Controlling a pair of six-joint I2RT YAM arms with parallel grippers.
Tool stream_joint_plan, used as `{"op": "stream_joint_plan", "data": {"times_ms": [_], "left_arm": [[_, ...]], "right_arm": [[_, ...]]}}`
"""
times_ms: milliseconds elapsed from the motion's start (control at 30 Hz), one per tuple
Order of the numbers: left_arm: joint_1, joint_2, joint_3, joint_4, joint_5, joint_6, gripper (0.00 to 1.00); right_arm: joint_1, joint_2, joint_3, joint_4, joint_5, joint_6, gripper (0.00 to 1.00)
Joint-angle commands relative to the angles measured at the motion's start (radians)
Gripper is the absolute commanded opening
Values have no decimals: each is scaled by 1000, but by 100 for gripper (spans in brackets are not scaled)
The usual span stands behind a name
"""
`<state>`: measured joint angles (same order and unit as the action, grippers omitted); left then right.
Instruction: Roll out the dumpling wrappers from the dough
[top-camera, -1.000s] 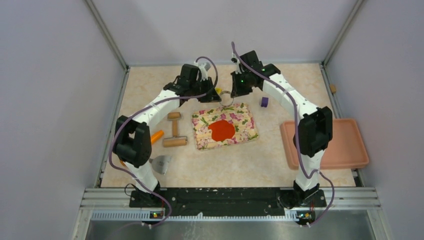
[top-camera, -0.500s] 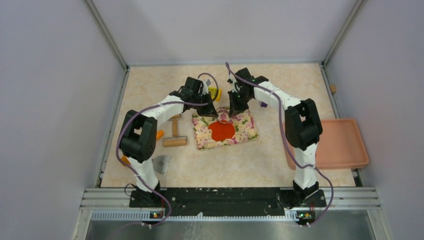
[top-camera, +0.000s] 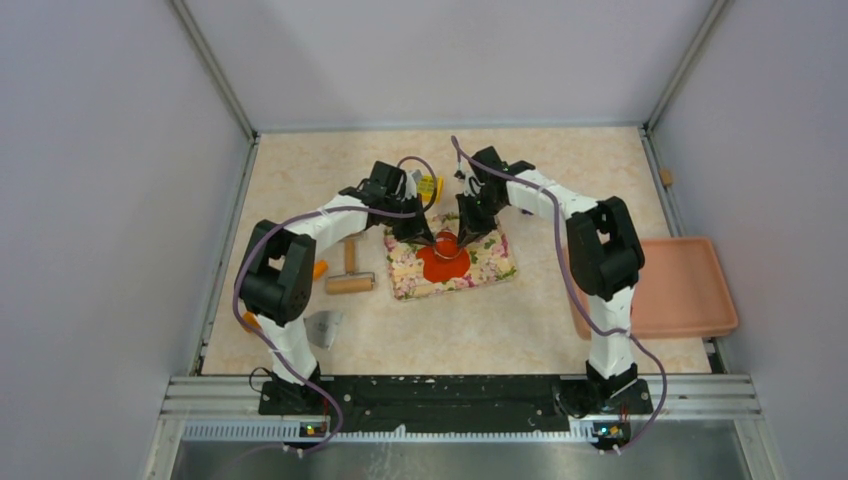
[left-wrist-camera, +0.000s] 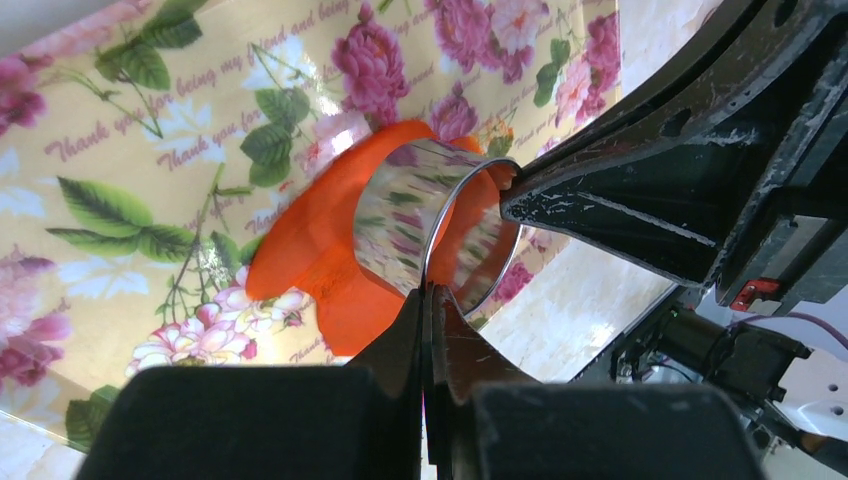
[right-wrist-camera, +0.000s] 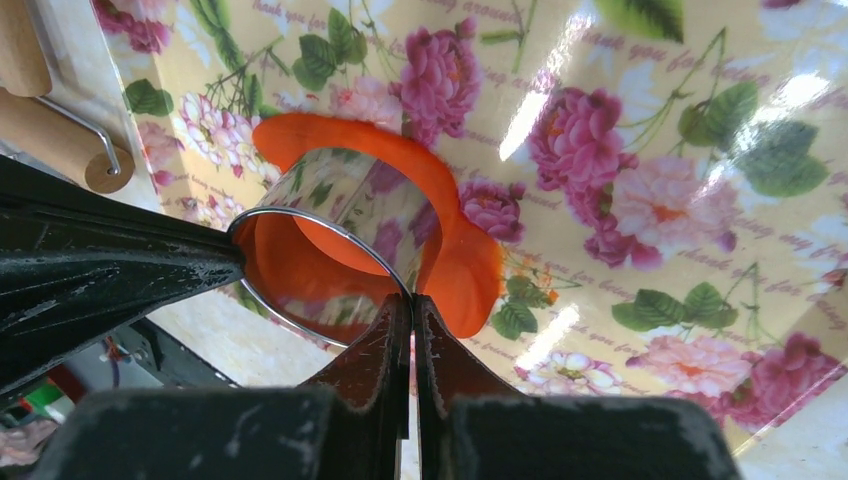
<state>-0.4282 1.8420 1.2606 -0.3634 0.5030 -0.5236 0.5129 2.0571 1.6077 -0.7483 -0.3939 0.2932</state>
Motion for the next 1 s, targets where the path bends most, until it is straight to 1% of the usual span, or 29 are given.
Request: {"op": "stream_joint_plan", "data": {"times_ms": [0,300,633,967], "left_arm": [[-1,-43,-24,14,31,15,0],[-1,-64,-46,5,43,17,0],[-1,-81,-91,7,30,20,0],[-1,-74,-122,41,-1,20,0]], "right_arm": [[8,-44,-24,-11,-42,22,0],[27,-85,-52,-40,-83,66,0],[36,-102,-48,-77,-67,60,0],[44,-89,-74,-43,-53,67,0]]}}
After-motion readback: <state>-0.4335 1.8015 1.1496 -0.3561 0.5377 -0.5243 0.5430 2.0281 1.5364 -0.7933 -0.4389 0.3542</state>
